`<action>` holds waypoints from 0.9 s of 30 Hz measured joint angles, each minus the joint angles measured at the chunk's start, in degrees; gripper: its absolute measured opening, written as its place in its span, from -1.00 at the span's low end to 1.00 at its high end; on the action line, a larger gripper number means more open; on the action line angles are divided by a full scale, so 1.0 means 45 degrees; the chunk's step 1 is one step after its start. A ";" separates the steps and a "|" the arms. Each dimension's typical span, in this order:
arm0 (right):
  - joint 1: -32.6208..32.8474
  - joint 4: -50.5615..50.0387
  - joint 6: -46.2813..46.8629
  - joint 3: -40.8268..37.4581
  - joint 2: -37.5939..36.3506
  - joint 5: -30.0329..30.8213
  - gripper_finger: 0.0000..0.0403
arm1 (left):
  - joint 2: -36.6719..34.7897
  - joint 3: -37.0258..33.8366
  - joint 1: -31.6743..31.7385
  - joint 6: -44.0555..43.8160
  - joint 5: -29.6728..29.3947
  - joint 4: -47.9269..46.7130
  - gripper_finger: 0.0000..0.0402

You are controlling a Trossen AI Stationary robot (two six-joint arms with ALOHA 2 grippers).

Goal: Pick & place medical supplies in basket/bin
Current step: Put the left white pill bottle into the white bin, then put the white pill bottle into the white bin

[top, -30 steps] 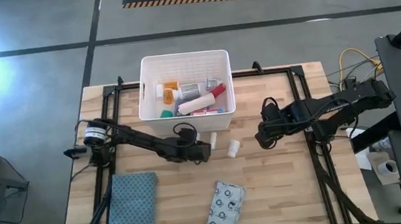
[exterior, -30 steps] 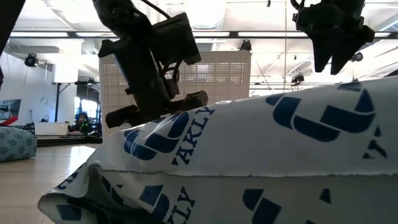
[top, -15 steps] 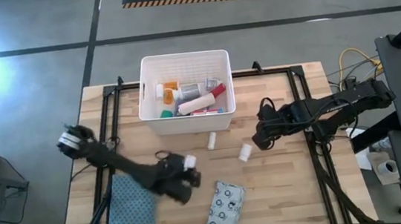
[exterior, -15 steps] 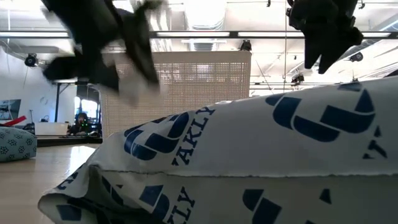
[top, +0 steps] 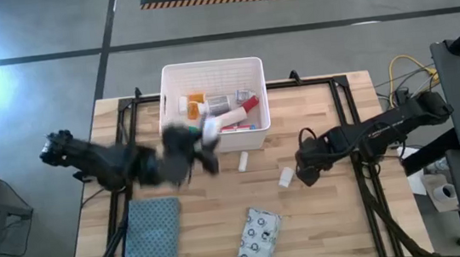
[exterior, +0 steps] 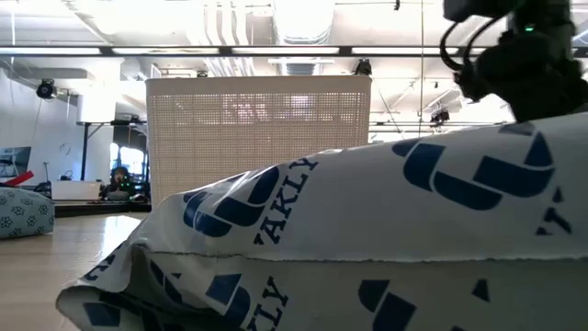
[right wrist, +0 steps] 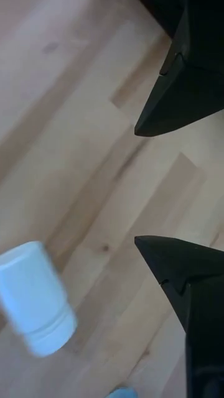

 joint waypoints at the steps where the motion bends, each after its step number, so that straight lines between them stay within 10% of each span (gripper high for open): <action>1: 0.0204 -0.0009 0.0373 -0.0096 0.0000 -0.0024 0.29 | 0.0065 0.0739 0.0678 0.0687 0.0353 -0.0743 -0.17; 8: 0.1719 0.0333 0.1524 -0.0025 0.0000 0.0389 0.29 | 0.1484 0.3645 0.6562 0.4323 0.6701 -0.4598 -0.10; 13: 0.3087 0.0498 0.1259 0.0478 -0.0005 0.2051 0.32 | 0.2432 0.3596 0.8547 0.6581 0.7350 -0.4672 0.14; 21: 0.5228 0.0509 -0.2841 0.1649 -0.0024 0.5599 0.42 | 0.3237 0.3611 0.8761 0.8115 0.7498 -0.5291 0.56; 27: 0.5247 0.0695 -0.8890 0.1713 -0.0024 0.5809 0.48 | 0.2243 0.3606 0.6023 0.6723 0.7616 -0.5634 0.59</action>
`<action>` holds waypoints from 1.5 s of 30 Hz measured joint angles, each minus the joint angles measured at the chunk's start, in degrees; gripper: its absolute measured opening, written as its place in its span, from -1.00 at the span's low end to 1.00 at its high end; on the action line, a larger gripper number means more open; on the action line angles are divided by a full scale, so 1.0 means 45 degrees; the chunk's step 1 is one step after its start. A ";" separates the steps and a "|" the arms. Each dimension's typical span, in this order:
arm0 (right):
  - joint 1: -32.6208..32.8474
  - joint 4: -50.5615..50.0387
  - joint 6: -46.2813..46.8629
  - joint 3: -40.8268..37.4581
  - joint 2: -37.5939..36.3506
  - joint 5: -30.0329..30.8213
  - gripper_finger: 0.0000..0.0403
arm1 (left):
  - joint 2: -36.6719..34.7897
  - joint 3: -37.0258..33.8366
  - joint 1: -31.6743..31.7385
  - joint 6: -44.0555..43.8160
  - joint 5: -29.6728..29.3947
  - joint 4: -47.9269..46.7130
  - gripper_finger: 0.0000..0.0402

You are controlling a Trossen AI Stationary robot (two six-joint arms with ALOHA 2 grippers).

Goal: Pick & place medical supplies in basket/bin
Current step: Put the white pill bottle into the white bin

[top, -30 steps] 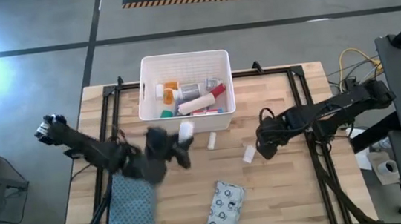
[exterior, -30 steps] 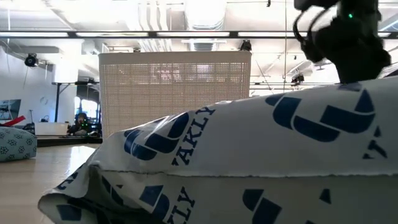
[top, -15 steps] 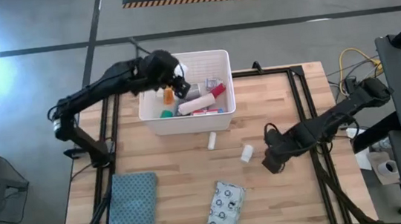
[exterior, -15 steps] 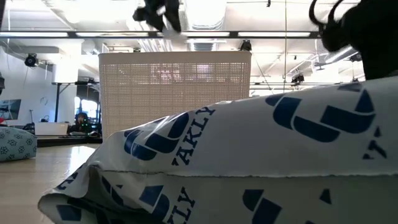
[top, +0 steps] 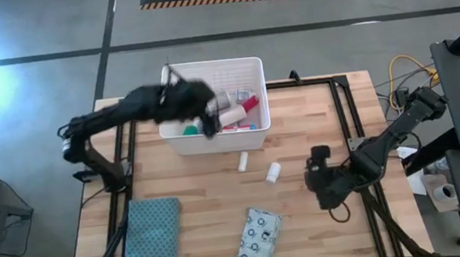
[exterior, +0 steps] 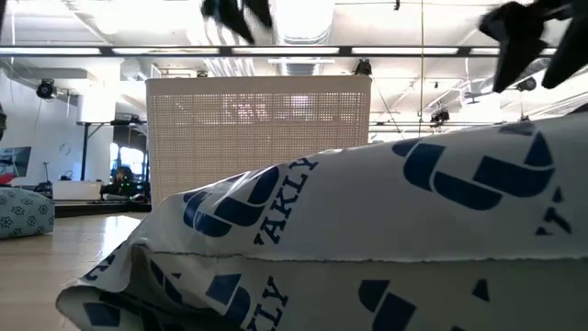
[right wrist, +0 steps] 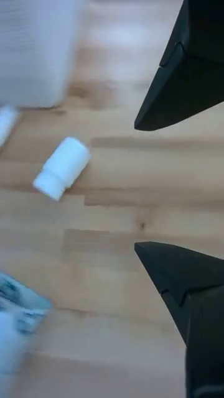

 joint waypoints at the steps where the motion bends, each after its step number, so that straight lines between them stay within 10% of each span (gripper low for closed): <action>1: -0.0075 0.0175 -0.1586 -0.0040 0.0035 0.0008 0.48 | -0.0167 0.0000 -0.0689 -0.0456 -0.0177 0.0009 0.59; 7: -0.1312 0.2821 -1.0173 -0.0156 0.0969 -0.0514 0.47 | -0.0351 -0.0005 -0.5914 -0.4725 -0.4104 0.0197 0.60; 14: -0.4093 0.4682 -1.2825 0.0233 0.3381 -0.2008 0.47 | 0.0434 -0.0686 -1.0560 -1.1383 -0.9447 0.0190 0.60; 22: -0.5250 0.4635 -1.5709 0.1859 0.5688 -0.2600 0.45 | 0.1124 -0.2776 -1.2200 -1.8401 -1.0389 0.0470 0.60; 35: -0.6428 0.2706 -1.4593 0.3956 0.8436 -0.2737 0.41 | 0.1367 -0.4064 -1.2258 -1.8084 -1.0356 0.3634 0.59; 45: -0.6481 0.1086 -1.2089 0.3964 0.9011 -0.3819 0.02 | 0.1348 -0.3757 -1.2276 -1.6764 -1.0348 0.3625 0.59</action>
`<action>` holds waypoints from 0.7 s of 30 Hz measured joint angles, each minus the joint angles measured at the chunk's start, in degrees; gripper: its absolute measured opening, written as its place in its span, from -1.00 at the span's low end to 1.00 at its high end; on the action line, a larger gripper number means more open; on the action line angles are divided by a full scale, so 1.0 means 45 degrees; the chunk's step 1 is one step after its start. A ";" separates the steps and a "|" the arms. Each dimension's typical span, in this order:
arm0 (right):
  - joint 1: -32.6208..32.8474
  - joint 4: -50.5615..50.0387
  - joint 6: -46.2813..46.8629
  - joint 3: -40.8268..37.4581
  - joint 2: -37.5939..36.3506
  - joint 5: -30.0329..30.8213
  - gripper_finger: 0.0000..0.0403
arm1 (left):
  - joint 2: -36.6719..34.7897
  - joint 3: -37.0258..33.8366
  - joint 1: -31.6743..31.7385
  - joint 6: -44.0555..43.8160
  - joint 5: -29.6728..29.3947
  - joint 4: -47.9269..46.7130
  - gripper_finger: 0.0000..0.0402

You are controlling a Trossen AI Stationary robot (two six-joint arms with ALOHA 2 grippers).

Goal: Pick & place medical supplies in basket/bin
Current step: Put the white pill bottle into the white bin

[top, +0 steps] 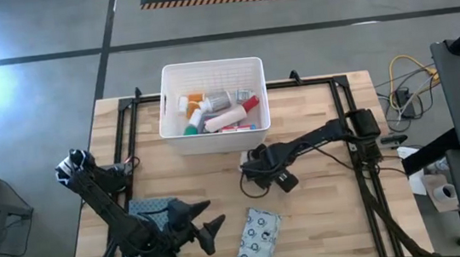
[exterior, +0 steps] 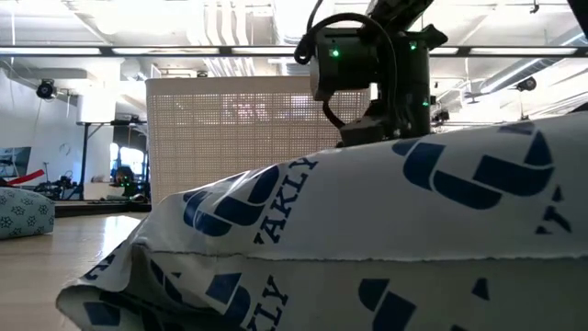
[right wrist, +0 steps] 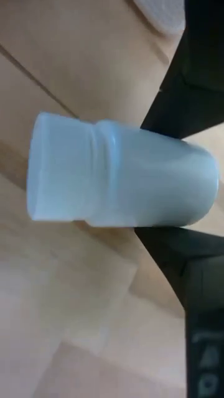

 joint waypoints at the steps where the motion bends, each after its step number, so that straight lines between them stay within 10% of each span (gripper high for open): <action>1: 0.0102 -0.0061 0.0299 -0.0026 -0.0089 -0.0181 -0.04 | 0.0000 -0.0002 -0.0002 0.0002 0.0029 -0.0002 0.59; 13: 0.1128 0.0013 0.6219 0.1420 -0.3187 -0.0778 -0.22 | 0.0000 0.0012 -0.0263 0.0439 0.0385 0.0003 0.59; 21: 0.0508 0.3035 0.8797 0.3430 -0.5855 0.3029 -0.04 | 0.0000 0.0012 -0.0417 0.0473 0.0402 0.0022 0.59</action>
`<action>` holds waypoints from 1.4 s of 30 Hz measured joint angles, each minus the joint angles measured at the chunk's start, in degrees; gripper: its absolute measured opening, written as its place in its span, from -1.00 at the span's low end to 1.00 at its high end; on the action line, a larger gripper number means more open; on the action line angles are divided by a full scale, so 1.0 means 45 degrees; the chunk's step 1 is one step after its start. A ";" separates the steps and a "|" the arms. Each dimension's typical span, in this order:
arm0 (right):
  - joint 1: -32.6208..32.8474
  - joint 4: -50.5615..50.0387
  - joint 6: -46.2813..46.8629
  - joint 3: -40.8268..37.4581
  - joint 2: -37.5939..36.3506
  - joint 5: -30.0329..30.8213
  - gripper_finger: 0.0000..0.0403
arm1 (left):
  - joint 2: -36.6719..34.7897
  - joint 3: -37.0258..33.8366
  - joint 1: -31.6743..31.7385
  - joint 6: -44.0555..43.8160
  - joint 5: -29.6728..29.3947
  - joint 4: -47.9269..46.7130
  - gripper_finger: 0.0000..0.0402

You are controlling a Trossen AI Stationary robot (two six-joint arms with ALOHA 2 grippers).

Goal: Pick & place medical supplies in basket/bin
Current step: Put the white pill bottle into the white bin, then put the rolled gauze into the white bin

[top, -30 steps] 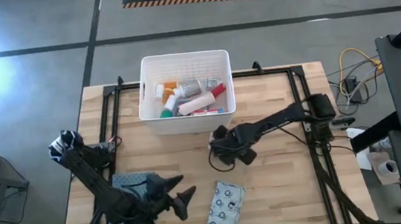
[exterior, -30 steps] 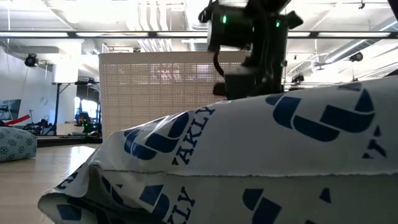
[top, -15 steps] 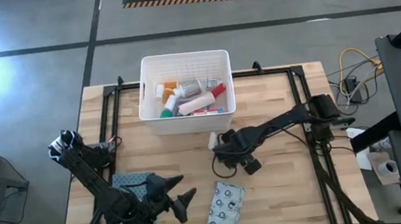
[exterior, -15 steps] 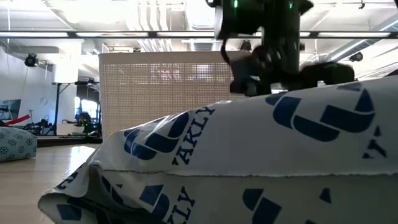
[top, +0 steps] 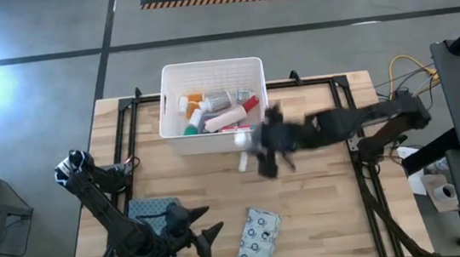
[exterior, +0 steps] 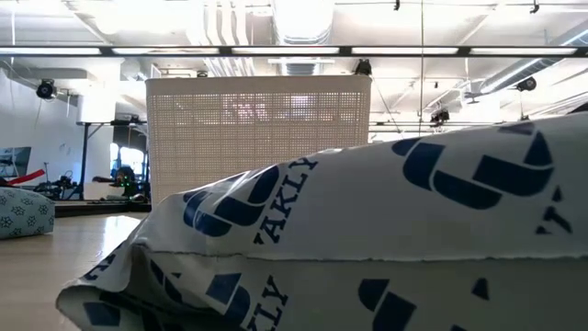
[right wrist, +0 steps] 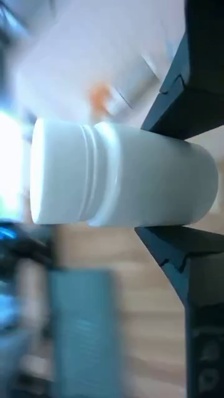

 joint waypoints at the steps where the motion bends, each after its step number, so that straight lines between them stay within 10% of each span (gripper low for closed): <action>1: -0.0555 0.0279 -0.0054 0.0264 -0.0075 0.0041 -0.02 | 0.0000 0.0000 0.0024 -0.0002 0.0002 0.0005 0.59; 8: -0.4664 -0.1057 0.0097 0.2115 0.0548 -0.0817 0.22 | 0.0000 0.0000 0.0311 -0.0029 -0.0006 0.0258 0.59; 15: -0.5243 -0.2225 -0.0114 0.3407 0.0677 -0.2582 0.50 | 0.0089 0.0000 0.0489 -0.0035 -0.0017 0.0976 0.59; 20: -0.3916 -0.4952 0.0598 0.4112 0.0277 -0.1395 0.61 | 0.0847 -0.0024 0.1165 -0.0035 0.0657 0.0912 0.59; 27: -0.0805 -1.1113 0.5508 0.3782 0.0212 0.1299 0.64 | 0.1985 -0.0034 0.3688 0.0288 0.5417 0.0684 0.59; 42: 0.4974 -1.1024 1.5334 -0.1400 -0.1783 0.1120 0.64 | 0.3933 -0.0034 0.7705 0.3878 0.6894 0.1163 0.59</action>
